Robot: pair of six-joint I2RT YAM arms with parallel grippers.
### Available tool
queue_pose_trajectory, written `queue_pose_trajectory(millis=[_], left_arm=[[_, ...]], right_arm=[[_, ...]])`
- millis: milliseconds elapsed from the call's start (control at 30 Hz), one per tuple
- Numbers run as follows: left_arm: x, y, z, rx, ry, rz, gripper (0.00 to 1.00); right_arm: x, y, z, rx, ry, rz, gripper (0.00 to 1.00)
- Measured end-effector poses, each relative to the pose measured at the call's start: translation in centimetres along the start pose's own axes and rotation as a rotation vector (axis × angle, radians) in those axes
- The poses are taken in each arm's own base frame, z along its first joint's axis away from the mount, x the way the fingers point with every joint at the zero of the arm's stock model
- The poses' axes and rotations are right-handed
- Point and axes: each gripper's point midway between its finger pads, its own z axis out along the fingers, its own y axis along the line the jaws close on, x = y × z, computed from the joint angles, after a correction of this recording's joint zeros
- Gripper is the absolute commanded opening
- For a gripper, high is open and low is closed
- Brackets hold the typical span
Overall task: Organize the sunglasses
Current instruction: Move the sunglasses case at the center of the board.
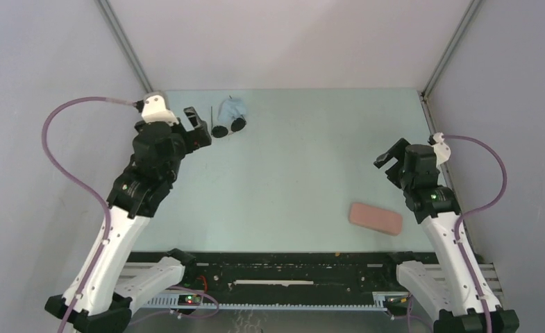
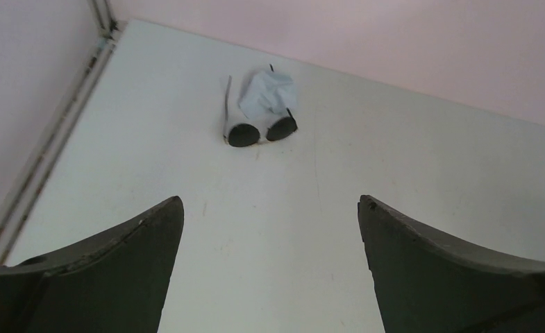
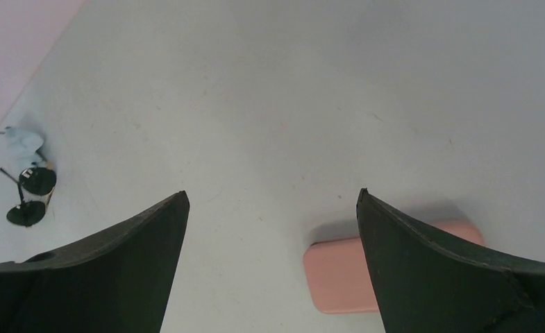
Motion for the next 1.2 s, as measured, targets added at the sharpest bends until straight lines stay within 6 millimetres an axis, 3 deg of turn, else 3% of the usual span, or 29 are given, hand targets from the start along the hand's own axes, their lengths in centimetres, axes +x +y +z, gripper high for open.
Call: queue_pose_trajectory(millis=[100,200,267,333,433,533,700,1200], left_arm=[[2.2,-1.4,1.4,0.037,0.076,-0.011,1.00],[5.3,-3.4,3.3,0.097,0.196,0.001,1.00],[7.6,-4.4,4.2,0.129,0.273,0.011,1.00],[9.2,-5.1,4.3,0.164,0.328,0.011,1.00],[9.6,-5.9,4.1,0.207,0.351,0.000,1.00],[9.6,-6.4,4.0,0.235,0.354,-0.006,1.00],[11.5,-6.6,4.0,0.260,0.397,-0.001,1.00],[12.7,-6.6,4.3,0.259,0.424,0.030,1.00]], right_arm=[[2.3,-1.7,1.6,0.083,0.088,0.095,1.00],[6.8,-3.7,2.7,0.205,0.225,0.156,1.00],[10.3,-5.0,2.3,0.299,0.305,0.191,0.99],[12.5,-5.8,1.5,0.361,0.345,0.219,0.98],[14.6,-6.6,0.4,0.444,0.368,0.301,0.94],[15.3,-7.6,-0.1,0.548,0.358,0.432,0.95],[16.2,-9.5,-0.1,0.689,0.352,0.562,0.97],[15.7,-11.0,1.4,0.768,0.326,0.702,0.98]])
